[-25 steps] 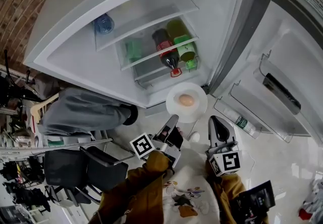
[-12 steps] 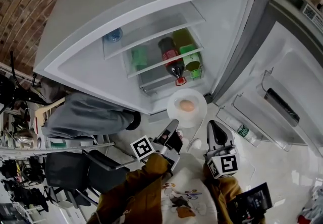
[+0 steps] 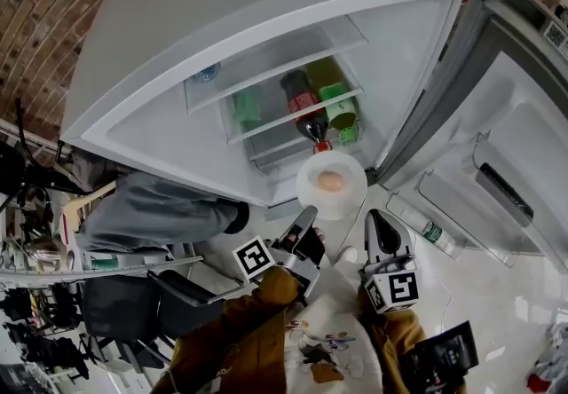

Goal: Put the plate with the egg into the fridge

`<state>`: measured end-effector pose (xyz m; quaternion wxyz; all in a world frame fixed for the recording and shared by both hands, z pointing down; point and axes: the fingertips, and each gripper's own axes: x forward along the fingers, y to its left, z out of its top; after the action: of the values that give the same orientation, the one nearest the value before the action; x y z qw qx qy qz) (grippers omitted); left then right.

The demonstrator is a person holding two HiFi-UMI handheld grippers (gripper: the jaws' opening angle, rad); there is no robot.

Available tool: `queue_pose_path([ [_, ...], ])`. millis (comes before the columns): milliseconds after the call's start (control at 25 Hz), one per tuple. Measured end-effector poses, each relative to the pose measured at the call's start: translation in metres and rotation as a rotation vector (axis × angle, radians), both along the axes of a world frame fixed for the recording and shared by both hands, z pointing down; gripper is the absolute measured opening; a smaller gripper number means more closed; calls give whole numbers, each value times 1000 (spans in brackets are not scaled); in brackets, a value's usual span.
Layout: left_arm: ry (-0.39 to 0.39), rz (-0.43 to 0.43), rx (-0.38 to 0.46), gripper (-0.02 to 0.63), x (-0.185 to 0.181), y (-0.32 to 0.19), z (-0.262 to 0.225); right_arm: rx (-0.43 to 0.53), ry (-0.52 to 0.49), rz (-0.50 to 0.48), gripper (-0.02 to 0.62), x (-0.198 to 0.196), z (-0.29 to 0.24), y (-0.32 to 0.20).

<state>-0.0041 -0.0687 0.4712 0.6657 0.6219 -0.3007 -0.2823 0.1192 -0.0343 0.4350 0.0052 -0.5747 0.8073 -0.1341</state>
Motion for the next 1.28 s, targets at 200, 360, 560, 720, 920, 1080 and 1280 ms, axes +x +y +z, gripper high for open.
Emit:
queue_pose_path([
  [200,15,-13,-6,17,-3,-8,4,-10,13,-15,8,-8,2,-8],
  [360,18,-30,6,17,-4,-16,6,-14,16,-29,8,-12,3,-15],
  [560,17,-62,-1,17,-6,-26,11,-16,15,-41,8,-15,4,-24],
  [720,16,-63,15,17,-5,-31,7,-14,31,-49,8,-17,8,-35],
  [920,21,-79,16,17,-7,-36,6,-15,33,-51,8,-17,9,-43],
  [1080,21,-95,21,17,-9,-44,7,-17,26,-52,8,-19,10,-48],
  [1280,21,-97,28,17,-7,-54,5,-11,27,-55,8,-20,8,-57],
])
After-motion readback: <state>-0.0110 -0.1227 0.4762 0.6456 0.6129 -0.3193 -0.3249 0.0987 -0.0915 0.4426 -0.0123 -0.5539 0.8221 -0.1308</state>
